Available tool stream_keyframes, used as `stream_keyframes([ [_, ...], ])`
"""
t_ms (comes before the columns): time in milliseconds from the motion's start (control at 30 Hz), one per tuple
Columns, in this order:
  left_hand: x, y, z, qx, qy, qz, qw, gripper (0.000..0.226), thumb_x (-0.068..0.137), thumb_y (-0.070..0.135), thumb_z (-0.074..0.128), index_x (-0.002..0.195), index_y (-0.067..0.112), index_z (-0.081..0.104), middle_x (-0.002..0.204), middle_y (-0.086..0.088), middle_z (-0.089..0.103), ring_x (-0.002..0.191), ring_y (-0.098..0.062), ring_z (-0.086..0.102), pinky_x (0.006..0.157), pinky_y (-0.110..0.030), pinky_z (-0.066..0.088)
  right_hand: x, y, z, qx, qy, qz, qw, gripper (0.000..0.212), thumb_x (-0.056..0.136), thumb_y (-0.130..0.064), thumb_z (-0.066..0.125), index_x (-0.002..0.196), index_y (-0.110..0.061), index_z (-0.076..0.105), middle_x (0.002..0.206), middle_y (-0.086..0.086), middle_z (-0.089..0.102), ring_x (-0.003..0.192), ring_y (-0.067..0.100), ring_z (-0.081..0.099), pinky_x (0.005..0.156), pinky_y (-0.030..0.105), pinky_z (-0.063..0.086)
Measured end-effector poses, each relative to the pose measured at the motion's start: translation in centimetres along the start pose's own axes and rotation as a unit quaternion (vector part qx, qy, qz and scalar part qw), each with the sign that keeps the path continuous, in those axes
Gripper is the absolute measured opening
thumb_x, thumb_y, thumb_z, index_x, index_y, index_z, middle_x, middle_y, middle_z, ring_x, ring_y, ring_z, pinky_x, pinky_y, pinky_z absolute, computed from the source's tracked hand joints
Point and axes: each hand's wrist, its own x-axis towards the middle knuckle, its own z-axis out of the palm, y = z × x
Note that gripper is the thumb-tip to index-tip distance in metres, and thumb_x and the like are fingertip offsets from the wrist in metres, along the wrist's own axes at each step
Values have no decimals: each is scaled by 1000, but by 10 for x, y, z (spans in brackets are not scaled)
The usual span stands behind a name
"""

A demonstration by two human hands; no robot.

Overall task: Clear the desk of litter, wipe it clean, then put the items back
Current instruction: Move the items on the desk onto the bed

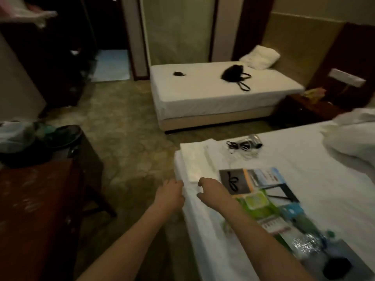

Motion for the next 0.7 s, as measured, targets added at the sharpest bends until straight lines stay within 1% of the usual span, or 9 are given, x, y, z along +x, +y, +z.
stream_keyframes([
  [133,0,-105,-36,-4,3,-75,997,47,91,25,51,136,16,43,137,-8,45,127,-26,40,105,-40,37,68,-96,10,3,2,-49,999,27,99,-22,46,123,-13,56,126,8,59,113,24,57,95,31,45],
  [267,-4,-192,-69,-22,42,-140,989,40,90,19,49,130,14,48,131,-9,49,122,-27,44,97,-37,40,122,-183,24,13,-21,-95,995,24,96,-30,47,112,-16,60,112,6,62,102,24,60,90,36,51],
  [333,-7,-228,-82,-31,55,-171,983,39,90,17,48,129,15,48,131,-9,48,122,-28,42,97,-38,39,145,-224,31,5,-44,-136,990,28,93,-31,51,114,-14,60,116,8,61,106,26,59,90,37,50],
  [400,-4,-261,-92,-37,59,-199,977,41,91,17,47,132,16,45,133,-8,45,125,-28,39,100,-40,37,168,-261,37,-16,-66,-169,983,34,93,-25,51,122,-10,57,125,12,58,114,27,55,95,34,47],
  [467,2,-291,-99,-46,64,-230,970,42,93,20,48,134,17,43,134,-8,44,125,-28,39,100,-40,37,196,-292,43,-39,-77,-200,976,36,94,-22,50,126,-8,54,129,13,56,118,27,53,98,34,44],
  [533,11,-320,-102,-57,72,-255,962,41,93,23,49,134,17,44,134,-7,45,124,-26,40,100,-38,38,221,-320,51,-52,-90,-231,967,33,95,-19,49,125,-7,54,127,14,56,117,27,54,96,33,44],
  [600,24,-348,-105,-74,74,-287,952,39,93,27,49,131,17,46,132,-6,46,123,-25,42,101,-38,39,251,-343,60,-65,-103,-264,957,28,94,-18,50,119,-7,56,122,14,58,111,27,56,90,34,46],
  [700,45,-388,-109,-107,70,-349,928,40,93,26,51,132,19,46,134,-5,45,124,-23,42,103,-37,39,302,-379,67,-95,-132,-310,937,26,91,-15,52,114,-5,55,118,16,59,107,30,56,85,35,47],
])
